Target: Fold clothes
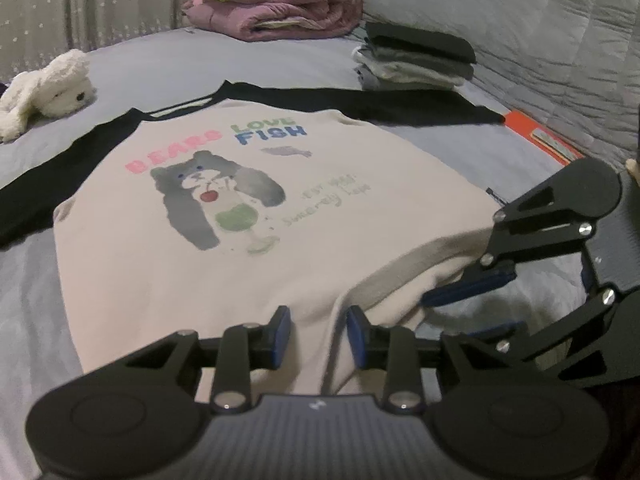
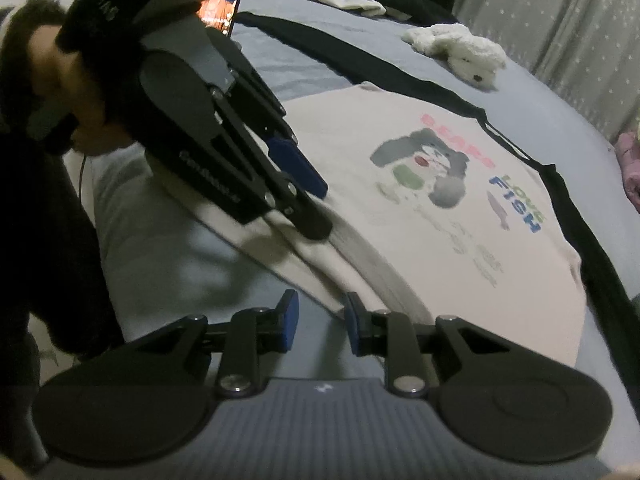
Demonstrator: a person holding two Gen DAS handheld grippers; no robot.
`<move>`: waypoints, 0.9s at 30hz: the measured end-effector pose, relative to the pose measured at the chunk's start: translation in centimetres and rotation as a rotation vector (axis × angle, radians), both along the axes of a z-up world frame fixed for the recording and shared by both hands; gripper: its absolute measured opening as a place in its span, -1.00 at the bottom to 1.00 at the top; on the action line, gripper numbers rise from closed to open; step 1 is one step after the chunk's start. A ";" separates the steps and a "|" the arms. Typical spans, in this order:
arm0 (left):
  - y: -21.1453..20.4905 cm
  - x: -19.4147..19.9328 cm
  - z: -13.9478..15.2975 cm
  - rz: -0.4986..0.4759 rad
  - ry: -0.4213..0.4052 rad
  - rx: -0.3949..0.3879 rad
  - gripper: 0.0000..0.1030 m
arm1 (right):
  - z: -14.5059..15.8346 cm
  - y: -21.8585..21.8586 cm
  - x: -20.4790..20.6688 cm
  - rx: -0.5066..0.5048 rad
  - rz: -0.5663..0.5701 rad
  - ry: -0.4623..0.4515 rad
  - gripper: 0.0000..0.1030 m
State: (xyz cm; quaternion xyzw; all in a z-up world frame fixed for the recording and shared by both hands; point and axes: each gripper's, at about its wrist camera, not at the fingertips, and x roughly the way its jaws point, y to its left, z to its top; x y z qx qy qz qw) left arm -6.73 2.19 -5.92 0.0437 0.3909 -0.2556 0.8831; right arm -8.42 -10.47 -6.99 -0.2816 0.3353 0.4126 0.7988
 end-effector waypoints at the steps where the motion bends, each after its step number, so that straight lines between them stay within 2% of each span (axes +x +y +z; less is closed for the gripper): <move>1: 0.1 -0.1 0.1 0.005 -0.006 -0.004 -0.61 | 0.0 0.3 0.2 0.006 -0.001 0.004 -0.49; 2: 0.2 -0.1 0.2 0.013 -0.013 -0.007 -0.76 | -0.1 0.5 0.2 0.006 0.001 0.009 -0.48; 3: 0.3 -0.2 0.3 0.022 -0.020 -0.010 -0.79 | -0.2 0.8 0.3 0.007 0.003 0.013 -0.48; 10: 1.7 -0.8 1.5 0.050 -0.069 -0.043 -0.78 | -0.5 0.3 0.7 -0.024 -0.008 0.011 -0.49; 14: 2.3 -2.3 2.6 -0.016 -0.099 -0.097 -0.78 | -0.7 -1.1 1.0 -0.042 -0.036 0.012 -0.49; 17: 1.8 -3.6 2.6 -0.125 -0.087 -0.107 -0.77 | -0.7 -1.8 1.0 -0.051 -0.043 0.014 -0.49; 21: 0.2 -5.0 1.6 -0.271 -0.040 -0.077 -0.72 | -0.8 -2.5 1.1 -0.062 -0.051 0.010 -0.52; 23: -0.6 -5.3 0.9 -0.299 -0.032 -0.030 -0.65 | -0.8 -2.7 1.1 -0.070 -0.056 0.004 -0.52; 27: -1.1 -5.5 0.1 -0.299 -0.047 0.054 -0.38 | -0.8 -3.3 1.3 -0.099 -0.055 -0.014 -0.52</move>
